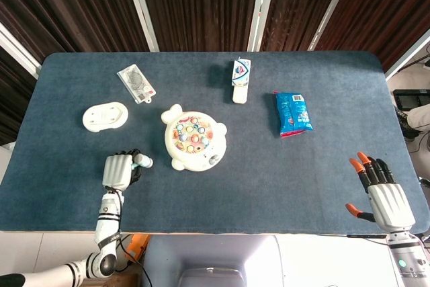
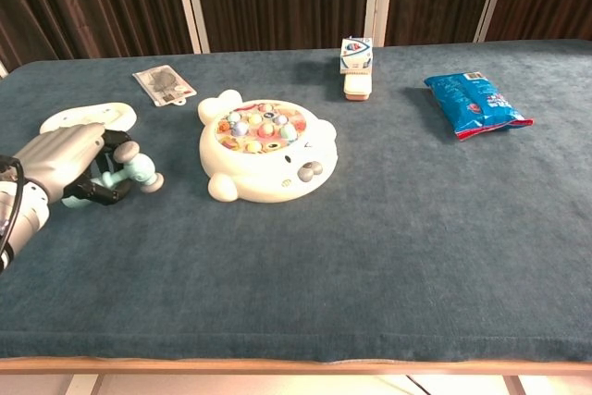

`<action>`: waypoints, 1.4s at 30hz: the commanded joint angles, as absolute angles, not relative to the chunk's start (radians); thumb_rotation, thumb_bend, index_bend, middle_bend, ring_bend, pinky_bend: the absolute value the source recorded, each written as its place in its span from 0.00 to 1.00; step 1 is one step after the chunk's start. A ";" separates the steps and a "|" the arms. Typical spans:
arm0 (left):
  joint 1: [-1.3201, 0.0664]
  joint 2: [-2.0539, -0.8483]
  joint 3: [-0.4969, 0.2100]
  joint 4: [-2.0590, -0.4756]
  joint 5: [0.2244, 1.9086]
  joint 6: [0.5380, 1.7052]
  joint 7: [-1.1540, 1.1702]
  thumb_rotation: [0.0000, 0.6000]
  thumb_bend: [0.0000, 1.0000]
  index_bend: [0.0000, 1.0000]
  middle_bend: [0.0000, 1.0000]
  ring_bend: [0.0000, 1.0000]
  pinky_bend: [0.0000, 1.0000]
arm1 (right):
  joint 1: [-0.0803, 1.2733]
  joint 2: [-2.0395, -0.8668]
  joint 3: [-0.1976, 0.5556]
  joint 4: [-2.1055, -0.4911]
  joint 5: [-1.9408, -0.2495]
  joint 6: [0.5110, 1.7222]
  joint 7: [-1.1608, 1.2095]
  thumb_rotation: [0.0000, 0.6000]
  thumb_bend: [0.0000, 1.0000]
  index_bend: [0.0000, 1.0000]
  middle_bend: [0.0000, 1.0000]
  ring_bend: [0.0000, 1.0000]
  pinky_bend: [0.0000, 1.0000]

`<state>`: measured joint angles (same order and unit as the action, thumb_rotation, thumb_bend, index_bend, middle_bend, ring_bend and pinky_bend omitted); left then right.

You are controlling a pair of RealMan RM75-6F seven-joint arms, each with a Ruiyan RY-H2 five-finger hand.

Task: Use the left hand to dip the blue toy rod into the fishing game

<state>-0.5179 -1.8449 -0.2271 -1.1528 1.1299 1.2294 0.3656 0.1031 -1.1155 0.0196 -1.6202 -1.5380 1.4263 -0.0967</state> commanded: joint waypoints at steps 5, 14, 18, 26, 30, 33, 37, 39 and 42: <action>-0.513 -1.807 -0.235 -1.164 1.218 1.256 0.205 1.00 0.86 0.53 0.80 0.65 0.87 | 0.102 -1.113 0.017 -1.623 -1.538 1.424 -0.099 1.00 0.31 0.00 0.00 0.00 0.00; -0.576 -1.725 -0.300 -1.301 1.232 1.204 0.184 1.00 0.86 0.53 0.82 0.67 0.92 | 0.099 -1.103 0.019 -1.625 -1.537 1.430 -0.083 1.00 0.31 0.00 0.00 0.00 0.00; -0.625 -1.711 -0.336 -1.321 1.219 1.148 0.166 1.00 0.86 0.53 0.82 0.67 0.92 | 0.097 -1.100 0.019 -1.623 -1.535 1.431 -0.074 1.00 0.31 0.00 0.00 0.00 0.00; -0.746 -1.762 -0.388 -1.248 1.163 1.052 0.206 1.00 0.86 0.53 0.82 0.67 0.92 | 0.099 -1.093 0.024 -1.619 -1.520 1.421 -0.060 1.00 0.31 0.00 0.00 0.00 0.00; -0.782 -1.789 -0.392 -1.197 1.134 1.021 0.228 1.00 0.86 0.53 0.82 0.67 0.91 | 0.099 -1.089 0.024 -1.616 -1.515 1.416 -0.051 1.00 0.31 0.00 0.00 0.00 0.00; -0.804 -1.814 -0.388 -1.147 1.113 1.004 0.243 1.00 0.86 0.53 0.82 0.67 0.92 | 0.096 -1.084 0.027 -1.614 -1.509 1.420 -0.042 1.00 0.31 0.00 0.00 0.00 0.00; -0.820 -1.834 -0.382 -1.104 1.098 0.989 0.245 1.00 0.86 0.53 0.82 0.67 0.92 | 0.093 -1.080 0.028 -1.611 -1.506 1.421 -0.032 1.00 0.31 0.00 0.00 0.00 0.00; -0.826 -1.839 -0.380 -1.093 1.094 0.987 0.247 1.00 0.86 0.53 0.82 0.67 0.92 | 0.093 -1.078 0.028 -1.610 -1.505 1.420 -0.029 1.00 0.31 0.00 0.00 0.00 0.00; -0.832 -1.839 -0.378 -1.085 1.092 0.989 0.248 1.00 0.86 0.53 0.82 0.67 0.92 | 0.094 -1.078 0.028 -1.607 -1.505 1.419 -0.028 1.00 0.31 0.00 0.00 0.00 0.00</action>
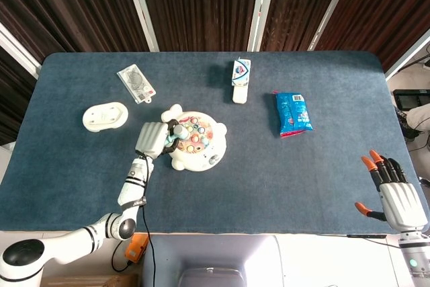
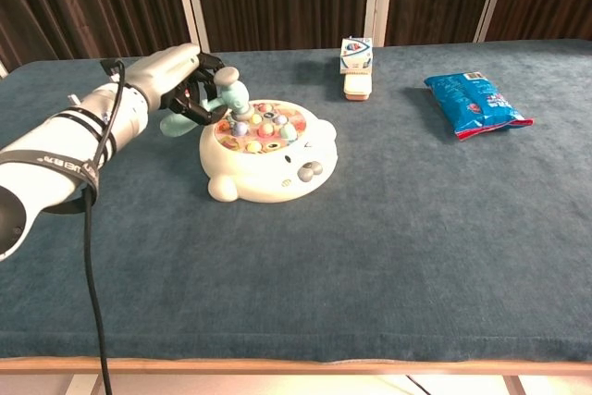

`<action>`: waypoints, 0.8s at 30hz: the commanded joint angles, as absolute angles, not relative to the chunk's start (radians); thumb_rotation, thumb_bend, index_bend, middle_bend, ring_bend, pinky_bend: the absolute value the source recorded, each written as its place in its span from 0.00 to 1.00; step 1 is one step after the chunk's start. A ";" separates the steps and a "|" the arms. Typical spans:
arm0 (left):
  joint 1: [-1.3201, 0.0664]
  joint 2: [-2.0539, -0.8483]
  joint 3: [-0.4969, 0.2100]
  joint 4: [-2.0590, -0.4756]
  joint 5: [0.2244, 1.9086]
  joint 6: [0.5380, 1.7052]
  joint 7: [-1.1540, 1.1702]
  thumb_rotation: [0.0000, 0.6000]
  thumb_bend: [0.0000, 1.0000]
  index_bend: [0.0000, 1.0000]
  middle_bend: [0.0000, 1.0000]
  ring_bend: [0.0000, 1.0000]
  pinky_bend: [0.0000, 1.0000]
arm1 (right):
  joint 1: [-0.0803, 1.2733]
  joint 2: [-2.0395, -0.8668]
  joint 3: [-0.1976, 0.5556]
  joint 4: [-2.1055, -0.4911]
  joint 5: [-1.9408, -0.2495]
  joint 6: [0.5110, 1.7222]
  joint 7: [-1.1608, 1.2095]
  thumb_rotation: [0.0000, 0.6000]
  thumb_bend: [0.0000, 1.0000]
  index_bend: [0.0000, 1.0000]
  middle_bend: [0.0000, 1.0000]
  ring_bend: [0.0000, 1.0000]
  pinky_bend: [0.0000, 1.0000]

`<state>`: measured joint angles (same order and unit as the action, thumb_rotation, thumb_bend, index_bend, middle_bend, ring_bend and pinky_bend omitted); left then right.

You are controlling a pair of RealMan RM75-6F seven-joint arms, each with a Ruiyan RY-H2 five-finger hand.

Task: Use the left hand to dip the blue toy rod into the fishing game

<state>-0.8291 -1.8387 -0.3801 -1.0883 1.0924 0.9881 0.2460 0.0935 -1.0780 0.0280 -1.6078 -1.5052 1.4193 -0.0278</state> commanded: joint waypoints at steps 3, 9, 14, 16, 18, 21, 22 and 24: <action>-0.836 -1.837 -0.376 -1.081 1.083 0.988 0.257 1.00 0.86 0.53 0.82 0.67 0.92 | 0.094 -1.077 0.028 -1.608 -1.505 1.417 -0.024 1.00 0.31 0.00 0.00 0.00 0.00; -0.847 -1.840 -0.376 -1.055 1.065 0.973 0.255 1.00 0.86 0.53 0.82 0.67 0.92 | 0.095 -1.078 0.027 -1.609 -1.505 1.412 -0.028 1.00 0.31 0.00 0.00 0.00 0.00; -0.853 -1.840 -0.374 -1.036 1.061 0.973 0.250 1.00 0.86 0.53 0.82 0.67 0.91 | 0.097 -1.079 0.029 -1.608 -1.500 1.407 -0.032 1.00 0.31 0.00 0.00 0.00 0.00; -0.853 -1.838 -0.373 -1.035 1.056 0.969 0.249 1.00 0.85 0.53 0.82 0.67 0.91 | 0.099 -1.079 0.029 -1.608 -1.498 1.405 -0.032 1.00 0.31 0.00 0.00 0.00 0.00; -0.853 -1.836 -0.370 -1.034 1.048 0.964 0.255 1.00 0.85 0.54 0.82 0.67 0.91 | 0.099 -1.079 0.029 -1.608 -1.498 1.403 -0.032 1.00 0.31 0.00 0.00 0.00 0.00; -0.854 -1.837 -0.365 -1.028 1.028 0.938 0.255 1.00 0.85 0.54 0.82 0.67 0.91 | 0.100 -1.078 0.029 -1.610 -1.499 1.402 -0.030 1.00 0.31 0.00 0.00 0.00 0.00; -0.855 -1.838 -0.363 -1.026 1.023 0.932 0.256 1.00 0.85 0.54 0.82 0.67 0.92 | 0.100 -1.077 0.029 -1.610 -1.499 1.402 -0.029 1.00 0.31 0.00 0.00 0.00 0.00; -0.858 -1.843 -0.359 -1.017 1.018 0.925 0.259 1.00 0.85 0.54 0.82 0.67 0.92 | 0.099 -1.077 0.029 -1.610 -1.499 1.403 -0.028 1.00 0.31 0.00 0.00 0.00 0.00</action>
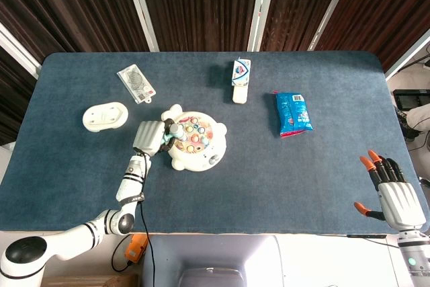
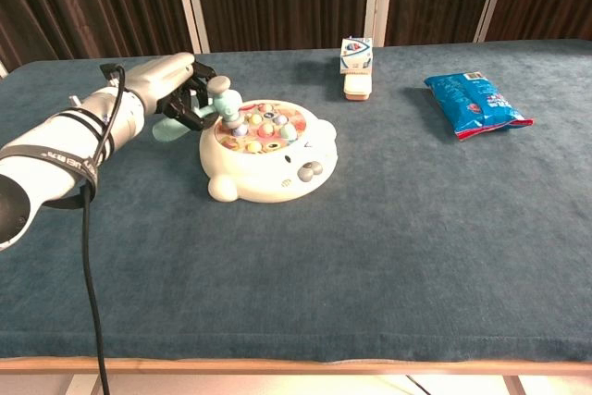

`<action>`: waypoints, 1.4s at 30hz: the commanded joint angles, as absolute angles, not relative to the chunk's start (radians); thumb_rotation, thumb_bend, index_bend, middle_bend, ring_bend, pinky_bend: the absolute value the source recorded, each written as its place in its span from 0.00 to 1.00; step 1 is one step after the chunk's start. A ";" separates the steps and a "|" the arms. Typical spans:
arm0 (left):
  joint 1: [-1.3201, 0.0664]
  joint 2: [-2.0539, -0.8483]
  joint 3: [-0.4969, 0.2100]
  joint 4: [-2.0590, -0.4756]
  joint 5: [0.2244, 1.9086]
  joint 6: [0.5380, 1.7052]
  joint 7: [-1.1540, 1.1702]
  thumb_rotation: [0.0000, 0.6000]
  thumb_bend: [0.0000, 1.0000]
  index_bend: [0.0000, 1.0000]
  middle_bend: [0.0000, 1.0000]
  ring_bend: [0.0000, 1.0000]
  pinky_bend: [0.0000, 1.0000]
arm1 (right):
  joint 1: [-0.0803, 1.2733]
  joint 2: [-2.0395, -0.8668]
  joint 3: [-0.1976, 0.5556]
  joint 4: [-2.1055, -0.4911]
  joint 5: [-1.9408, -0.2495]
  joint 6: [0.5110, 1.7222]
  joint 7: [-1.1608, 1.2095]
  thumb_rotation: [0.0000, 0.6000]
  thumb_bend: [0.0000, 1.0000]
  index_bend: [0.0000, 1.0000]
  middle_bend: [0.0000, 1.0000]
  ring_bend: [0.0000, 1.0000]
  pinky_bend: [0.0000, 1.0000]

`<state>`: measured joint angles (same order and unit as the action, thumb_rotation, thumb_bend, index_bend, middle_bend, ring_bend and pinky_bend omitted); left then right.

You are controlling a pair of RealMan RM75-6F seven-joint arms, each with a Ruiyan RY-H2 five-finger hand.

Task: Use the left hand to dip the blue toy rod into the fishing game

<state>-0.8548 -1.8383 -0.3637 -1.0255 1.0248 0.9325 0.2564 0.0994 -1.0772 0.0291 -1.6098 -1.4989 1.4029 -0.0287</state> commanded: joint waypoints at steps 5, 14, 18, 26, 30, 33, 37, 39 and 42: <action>-0.865 -1.852 -0.354 -1.013 1.014 0.925 0.267 1.00 0.86 0.54 0.82 0.67 0.91 | 0.098 -1.074 0.031 -1.609 -1.497 1.406 -0.020 1.00 0.31 0.00 0.00 0.00 0.00; -0.870 -1.827 -0.379 -1.111 1.026 1.003 0.297 1.00 0.85 0.54 0.82 0.67 0.91 | 0.092 -1.067 0.026 -1.608 -1.512 1.418 -0.002 1.00 0.31 0.00 0.00 0.00 0.00; -0.878 -1.841 -0.376 -1.132 1.009 1.017 0.340 1.00 0.86 0.54 0.82 0.67 0.91 | 0.091 -1.064 0.023 -1.607 -1.522 1.423 0.007 1.00 0.31 0.00 0.00 0.00 0.00; -0.889 -1.884 -0.355 -1.092 0.988 1.004 0.369 1.00 0.85 0.54 0.82 0.67 0.91 | 0.085 -1.056 0.023 -1.603 -1.525 1.434 0.027 1.00 0.31 0.00 0.00 0.00 0.00; -0.895 -1.899 -0.349 -1.071 0.990 1.006 0.379 1.00 0.85 0.54 0.82 0.67 0.92 | 0.084 -1.056 0.024 -1.600 -1.523 1.434 0.030 1.00 0.31 0.00 0.00 0.00 0.00; -0.897 -1.908 -0.346 -1.060 0.985 0.999 0.384 1.00 0.85 0.54 0.82 0.67 0.91 | 0.084 -1.056 0.024 -1.599 -1.525 1.434 0.030 1.00 0.31 0.00 0.00 0.00 0.00; -0.897 -1.909 -0.346 -1.059 0.987 1.005 0.389 1.00 0.85 0.54 0.82 0.67 0.91 | 0.085 -1.057 0.024 -1.600 -1.526 1.433 0.028 1.00 0.31 0.00 0.00 0.00 0.00; -0.895 -1.903 -0.346 -1.067 0.986 1.008 0.396 1.00 0.85 0.54 0.82 0.67 0.91 | 0.084 -1.058 0.023 -1.601 -1.527 1.435 0.026 1.00 0.31 0.00 0.00 0.00 0.00; -0.888 -1.880 -0.351 -1.104 0.992 1.026 0.401 1.00 0.85 0.54 0.83 0.67 0.92 | 0.083 -1.060 0.022 -1.603 -1.532 1.439 0.024 1.00 0.31 0.00 0.00 0.00 0.00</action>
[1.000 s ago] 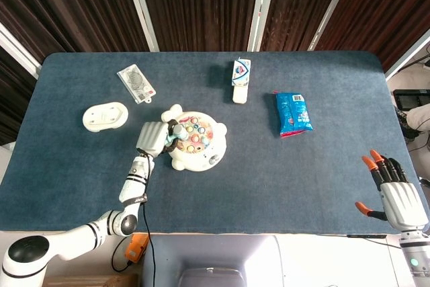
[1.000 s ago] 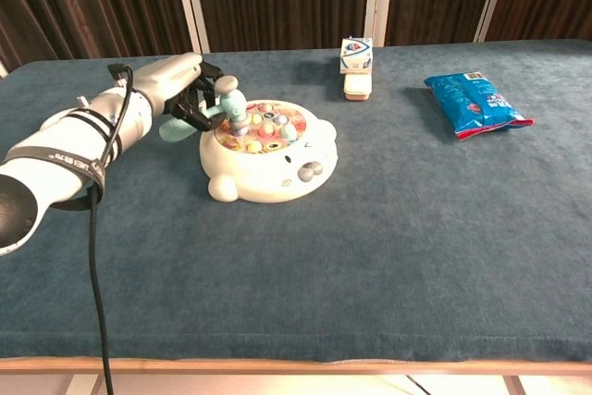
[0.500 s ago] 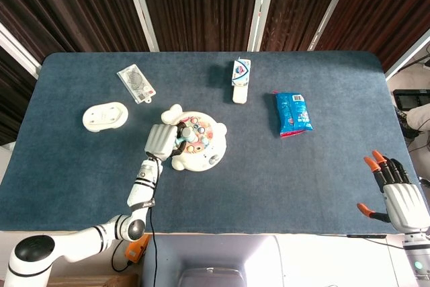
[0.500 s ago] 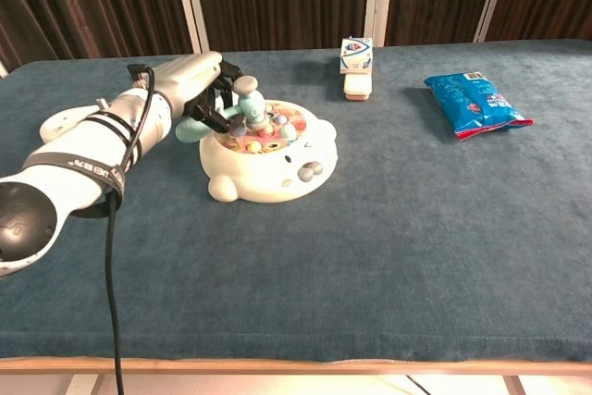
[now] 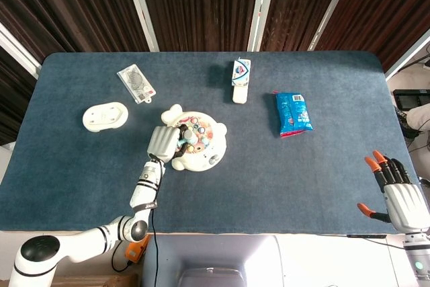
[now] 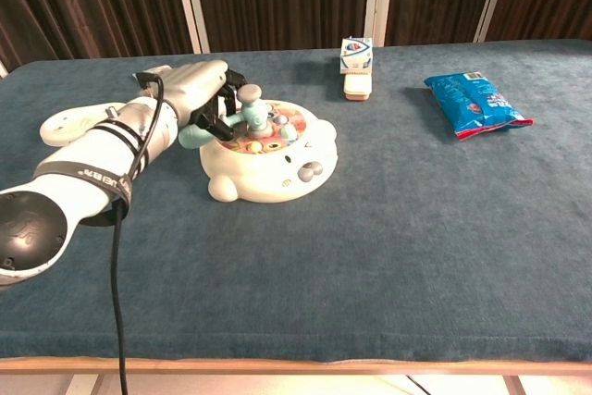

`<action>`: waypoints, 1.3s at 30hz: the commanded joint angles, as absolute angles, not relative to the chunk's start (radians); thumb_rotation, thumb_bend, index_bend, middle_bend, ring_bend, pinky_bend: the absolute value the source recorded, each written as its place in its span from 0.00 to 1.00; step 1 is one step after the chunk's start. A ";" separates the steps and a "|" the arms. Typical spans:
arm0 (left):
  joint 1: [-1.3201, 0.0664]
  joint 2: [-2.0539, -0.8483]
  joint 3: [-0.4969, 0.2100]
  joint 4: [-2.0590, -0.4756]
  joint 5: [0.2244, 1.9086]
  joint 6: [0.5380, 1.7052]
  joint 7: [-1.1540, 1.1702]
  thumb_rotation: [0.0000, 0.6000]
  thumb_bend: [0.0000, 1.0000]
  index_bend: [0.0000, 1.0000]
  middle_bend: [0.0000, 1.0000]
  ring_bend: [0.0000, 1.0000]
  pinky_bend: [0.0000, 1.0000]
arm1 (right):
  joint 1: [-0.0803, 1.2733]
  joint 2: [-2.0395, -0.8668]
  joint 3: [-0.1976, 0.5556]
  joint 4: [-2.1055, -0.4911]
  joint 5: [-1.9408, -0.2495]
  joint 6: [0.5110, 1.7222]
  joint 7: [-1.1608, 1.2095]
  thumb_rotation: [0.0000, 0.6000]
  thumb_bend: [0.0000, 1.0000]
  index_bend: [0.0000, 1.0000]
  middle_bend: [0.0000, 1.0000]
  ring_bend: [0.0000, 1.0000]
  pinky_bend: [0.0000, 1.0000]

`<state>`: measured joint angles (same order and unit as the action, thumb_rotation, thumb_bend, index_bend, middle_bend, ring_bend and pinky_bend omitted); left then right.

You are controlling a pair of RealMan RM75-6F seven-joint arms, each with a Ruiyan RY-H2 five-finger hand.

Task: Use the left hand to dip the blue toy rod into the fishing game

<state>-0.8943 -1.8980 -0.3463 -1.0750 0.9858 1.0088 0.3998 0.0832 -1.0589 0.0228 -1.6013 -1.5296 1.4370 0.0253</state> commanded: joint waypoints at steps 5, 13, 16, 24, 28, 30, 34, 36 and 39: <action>-0.849 -1.801 -0.356 -1.246 1.039 1.102 0.383 1.00 0.85 0.54 0.83 0.67 0.91 | 0.082 -1.062 0.020 -1.604 -1.540 1.443 0.020 1.00 0.31 0.00 0.00 0.00 0.00; -0.730 -1.666 -0.260 -1.438 1.066 1.174 0.411 1.00 0.85 0.54 0.82 0.67 0.91 | 0.089 -1.070 0.012 -1.610 -1.556 1.432 -0.001 1.00 0.31 0.00 0.00 0.00 0.00; -0.676 -1.667 -0.181 -1.395 1.132 1.190 0.338 1.00 0.84 0.54 0.81 0.65 0.89 | 0.090 -1.074 0.009 -1.617 -1.565 1.433 -0.013 1.00 0.31 0.00 0.00 0.00 0.00; -0.627 -1.743 -0.120 -1.183 1.181 1.158 0.214 1.00 0.82 0.54 0.80 0.62 0.81 | 0.090 -1.076 0.004 -1.620 -1.582 1.441 -0.014 1.00 0.31 0.00 0.00 0.00 0.00; -0.625 -1.775 -0.118 -1.107 1.199 1.143 0.189 1.00 0.82 0.54 0.79 0.62 0.81 | 0.092 -1.077 0.004 -1.620 -1.580 1.437 -0.016 1.00 0.31 0.00 0.00 0.00 0.00; -0.624 -1.784 -0.121 -1.085 1.202 1.133 0.178 1.00 0.82 0.54 0.79 0.61 0.80 | 0.092 -1.077 0.004 -1.621 -1.580 1.436 -0.018 1.00 0.31 0.00 0.00 0.00 0.00; -0.620 -1.799 -0.124 -1.043 1.214 1.121 0.154 1.00 0.81 0.54 0.78 0.60 0.77 | 0.092 -1.078 0.004 -1.622 -1.578 1.437 -0.020 1.00 0.31 0.00 0.00 0.00 0.00; -0.618 -1.807 -0.124 -1.022 1.219 1.119 0.153 1.00 0.81 0.54 0.78 0.60 0.75 | 0.093 -1.079 0.005 -1.622 -1.576 1.435 -0.021 1.00 0.31 0.00 0.00 0.00 0.00; -0.616 -1.822 -0.128 -0.991 1.225 1.113 0.142 1.00 0.80 0.54 0.77 0.59 0.71 | 0.095 -1.081 0.003 -1.623 -1.577 1.430 -0.027 1.00 0.31 0.00 0.00 0.00 0.00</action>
